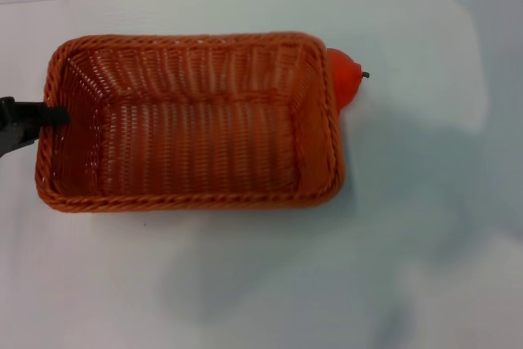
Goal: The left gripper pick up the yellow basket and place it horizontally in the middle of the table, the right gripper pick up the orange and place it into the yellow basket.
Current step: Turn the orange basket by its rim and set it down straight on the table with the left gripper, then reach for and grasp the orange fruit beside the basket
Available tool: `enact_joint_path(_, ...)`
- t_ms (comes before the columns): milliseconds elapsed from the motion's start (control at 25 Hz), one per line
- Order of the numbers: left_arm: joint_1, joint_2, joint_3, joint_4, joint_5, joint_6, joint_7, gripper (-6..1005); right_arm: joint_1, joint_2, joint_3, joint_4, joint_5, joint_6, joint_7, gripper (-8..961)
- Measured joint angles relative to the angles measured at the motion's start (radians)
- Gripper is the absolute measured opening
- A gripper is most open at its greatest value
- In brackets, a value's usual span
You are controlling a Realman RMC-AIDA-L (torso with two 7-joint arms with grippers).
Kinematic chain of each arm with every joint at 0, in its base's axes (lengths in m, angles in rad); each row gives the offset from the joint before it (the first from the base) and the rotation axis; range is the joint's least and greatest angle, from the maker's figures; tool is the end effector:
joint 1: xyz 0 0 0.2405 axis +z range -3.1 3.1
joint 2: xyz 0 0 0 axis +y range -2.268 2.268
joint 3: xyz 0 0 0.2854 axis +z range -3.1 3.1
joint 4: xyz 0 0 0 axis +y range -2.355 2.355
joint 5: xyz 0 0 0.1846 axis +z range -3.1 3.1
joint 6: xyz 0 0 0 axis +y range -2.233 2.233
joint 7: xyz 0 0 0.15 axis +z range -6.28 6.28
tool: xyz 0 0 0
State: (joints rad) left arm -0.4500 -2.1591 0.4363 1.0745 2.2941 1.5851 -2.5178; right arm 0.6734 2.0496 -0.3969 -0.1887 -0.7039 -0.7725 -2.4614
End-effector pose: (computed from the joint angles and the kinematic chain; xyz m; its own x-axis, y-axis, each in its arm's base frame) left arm -0.3066 0.3144 0.0313 -0.0140 0.8357 0.5490 0.9937 -0.0494 0.1005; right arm 0.3504 0.4253 0.0695 -0.3278 -0.0485 0.9435 0.9318 -0.1815 0.3144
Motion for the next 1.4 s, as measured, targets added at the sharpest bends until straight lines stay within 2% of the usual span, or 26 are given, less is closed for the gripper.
enact_joint_path(480,0.004,0.006,0.002,-0.04,-0.039,0.046,0.006,394,0.0,0.001,-0.001,0.0,0.002,-0.001,0.001,945)
enact_joint_path(720,0.025,0.015,-0.015,-0.049,-0.063,0.05,0.069,497,-0.004,0.004,-0.001,0.0,0.002,-0.034,0.007,944)
enact_joint_path(800,0.029,0.023,-0.016,-0.07,-0.073,0.04,0.096,506,-0.005,0.004,-0.003,0.0,0.001,-0.05,0.007,944)
enact_joint_path(960,0.03,0.052,-0.045,-0.154,-0.103,0.018,0.201,506,-0.008,0.002,-0.034,0.0,-0.004,-0.073,0.021,944)
enact_joint_path(1000,0.031,0.057,-0.06,-0.171,-0.117,0.015,0.24,506,-0.01,-0.002,-0.053,-0.001,-0.005,-0.079,0.036,944)
enact_joint_path(1040,0.032,0.061,-0.086,-0.187,-0.135,0.013,0.296,506,-0.017,-0.012,-0.121,-0.014,-0.007,-0.086,0.093,944)
enact_joint_path(1080,0.033,0.063,-0.111,-0.202,-0.151,0.009,0.35,506,-0.017,-0.012,-0.121,-0.014,-0.007,-0.086,0.093,944)
enact_joint_path(1200,0.036,0.065,-0.194,-0.262,-0.23,-0.016,0.56,506,-0.034,-0.035,-0.245,-0.056,-0.013,-0.088,0.196,944)
enact_joint_path(1320,0.036,0.054,-0.248,-0.333,-0.356,-0.046,0.781,507,-0.048,-0.07,-0.368,-0.122,-0.077,-0.093,0.321,944)
enact_joint_path(1360,0.037,0.043,-0.262,-0.358,-0.417,-0.06,0.865,507,-0.054,-0.086,-0.402,-0.154,-0.127,-0.1,0.372,944)
enact_joint_path(1400,0.037,0.043,-0.262,-0.358,-0.417,-0.06,0.865,507,-0.06,-0.102,-0.429,-0.186,-0.179,-0.111,0.425,944)
